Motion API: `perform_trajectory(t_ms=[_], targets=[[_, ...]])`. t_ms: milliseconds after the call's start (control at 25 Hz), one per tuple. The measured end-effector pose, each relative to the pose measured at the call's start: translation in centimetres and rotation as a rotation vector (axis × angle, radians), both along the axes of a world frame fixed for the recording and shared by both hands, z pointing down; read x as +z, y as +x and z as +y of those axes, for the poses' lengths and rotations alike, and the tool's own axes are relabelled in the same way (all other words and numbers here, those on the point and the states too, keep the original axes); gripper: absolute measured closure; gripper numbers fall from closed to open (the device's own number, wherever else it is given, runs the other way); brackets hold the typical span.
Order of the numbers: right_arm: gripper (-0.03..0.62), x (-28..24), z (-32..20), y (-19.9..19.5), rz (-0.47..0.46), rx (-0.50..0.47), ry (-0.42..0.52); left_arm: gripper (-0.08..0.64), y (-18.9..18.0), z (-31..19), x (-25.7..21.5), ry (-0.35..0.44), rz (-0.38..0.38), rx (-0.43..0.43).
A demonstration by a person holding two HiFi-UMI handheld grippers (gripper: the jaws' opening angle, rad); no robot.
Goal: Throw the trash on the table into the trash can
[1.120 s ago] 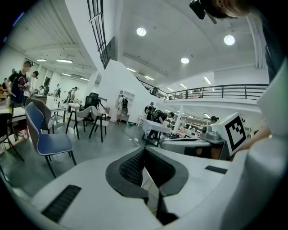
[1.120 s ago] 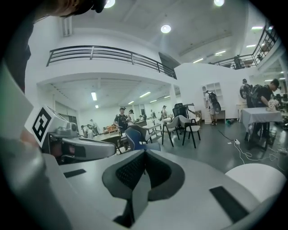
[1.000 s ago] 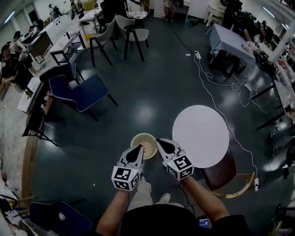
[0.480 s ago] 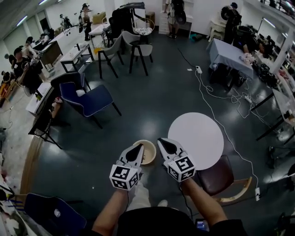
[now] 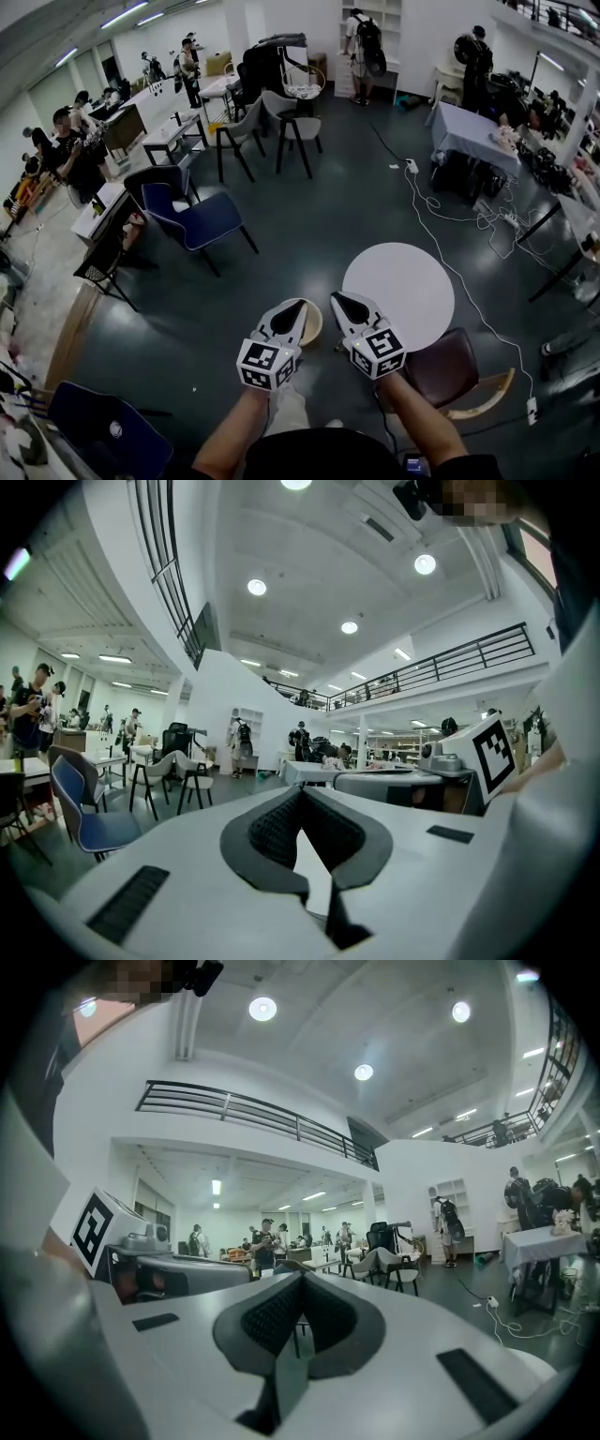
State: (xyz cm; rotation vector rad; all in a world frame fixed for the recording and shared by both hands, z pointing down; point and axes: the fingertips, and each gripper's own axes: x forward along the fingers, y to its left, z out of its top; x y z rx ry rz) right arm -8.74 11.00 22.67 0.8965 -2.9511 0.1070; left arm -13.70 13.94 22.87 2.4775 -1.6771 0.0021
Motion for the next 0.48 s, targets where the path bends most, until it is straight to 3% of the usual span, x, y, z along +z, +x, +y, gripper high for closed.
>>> perform_trajectory(t_ms=[480], targets=[[0.574,-1.7,4.7,2.8,-0.016,-0.028,0.026,0.551,2.7,5.0,-2.2,0.034,-0.025,-0.032]])
